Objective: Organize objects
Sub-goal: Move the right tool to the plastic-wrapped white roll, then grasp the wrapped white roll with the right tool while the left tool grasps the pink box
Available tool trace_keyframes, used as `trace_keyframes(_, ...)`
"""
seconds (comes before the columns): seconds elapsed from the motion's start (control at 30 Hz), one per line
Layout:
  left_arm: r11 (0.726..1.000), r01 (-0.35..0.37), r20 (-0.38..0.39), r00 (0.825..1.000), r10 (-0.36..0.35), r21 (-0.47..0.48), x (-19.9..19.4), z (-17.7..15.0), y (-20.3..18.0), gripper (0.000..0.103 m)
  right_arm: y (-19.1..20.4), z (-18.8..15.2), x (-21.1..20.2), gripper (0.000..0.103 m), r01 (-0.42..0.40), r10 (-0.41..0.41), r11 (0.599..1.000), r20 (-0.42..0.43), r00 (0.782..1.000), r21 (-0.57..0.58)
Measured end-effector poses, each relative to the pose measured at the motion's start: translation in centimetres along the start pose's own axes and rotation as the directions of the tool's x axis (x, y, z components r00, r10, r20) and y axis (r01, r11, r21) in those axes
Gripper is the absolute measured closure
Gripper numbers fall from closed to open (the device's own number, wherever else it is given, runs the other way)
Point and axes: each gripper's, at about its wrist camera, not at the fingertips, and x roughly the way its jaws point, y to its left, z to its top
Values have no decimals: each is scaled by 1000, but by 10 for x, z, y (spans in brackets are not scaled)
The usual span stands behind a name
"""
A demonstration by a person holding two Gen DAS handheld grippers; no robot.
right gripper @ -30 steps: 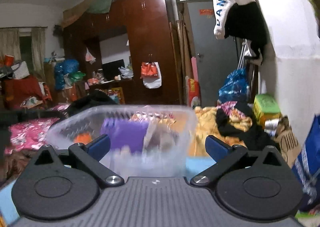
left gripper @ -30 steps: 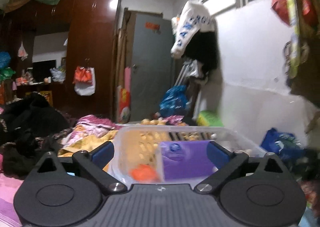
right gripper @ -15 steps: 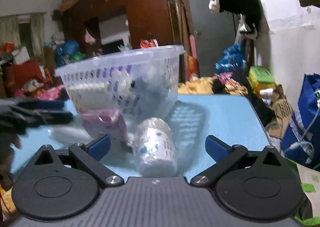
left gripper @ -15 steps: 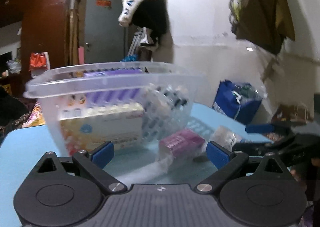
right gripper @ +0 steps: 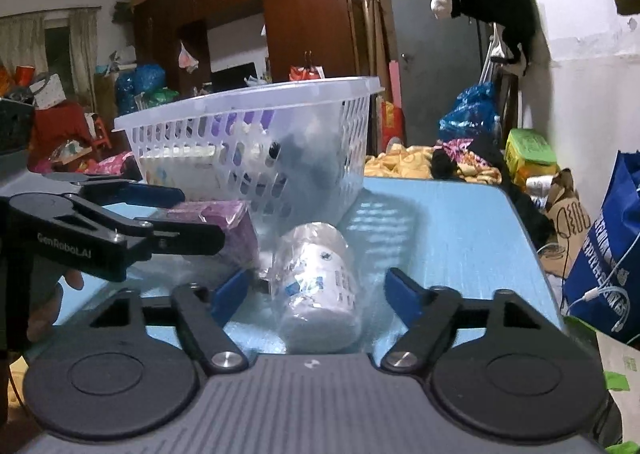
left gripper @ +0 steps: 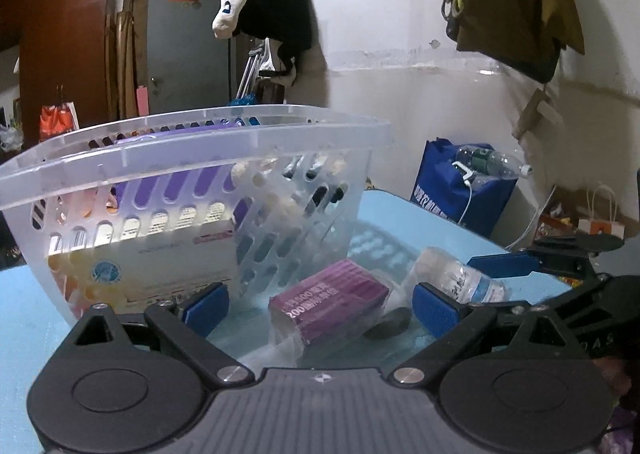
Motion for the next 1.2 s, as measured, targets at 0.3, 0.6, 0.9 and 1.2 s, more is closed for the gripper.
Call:
trace_keyframes(0.3,1000,14,3,1000,-14,-20,-6,-3,6,51,-1,-2,-1,49,-12,12,1000,-3,1000,-3)
trace_keyframes(0.6,994,53,94,995,-44,-95,-33,-11,30,52,8,-5,-10,54,-2,6,997,51,999,-72)
trace_keyframes(0.9,985,111,142,986,-92,-132,-38,-14,38,52,8,-5,-16,55,-12,21,997,117,993,-77)
trace_keyframes(1.2,982,141,175,978,-118,-129,-43,-17,41,52,8,-5,-14,55,-17,25,998,125,992,-66)
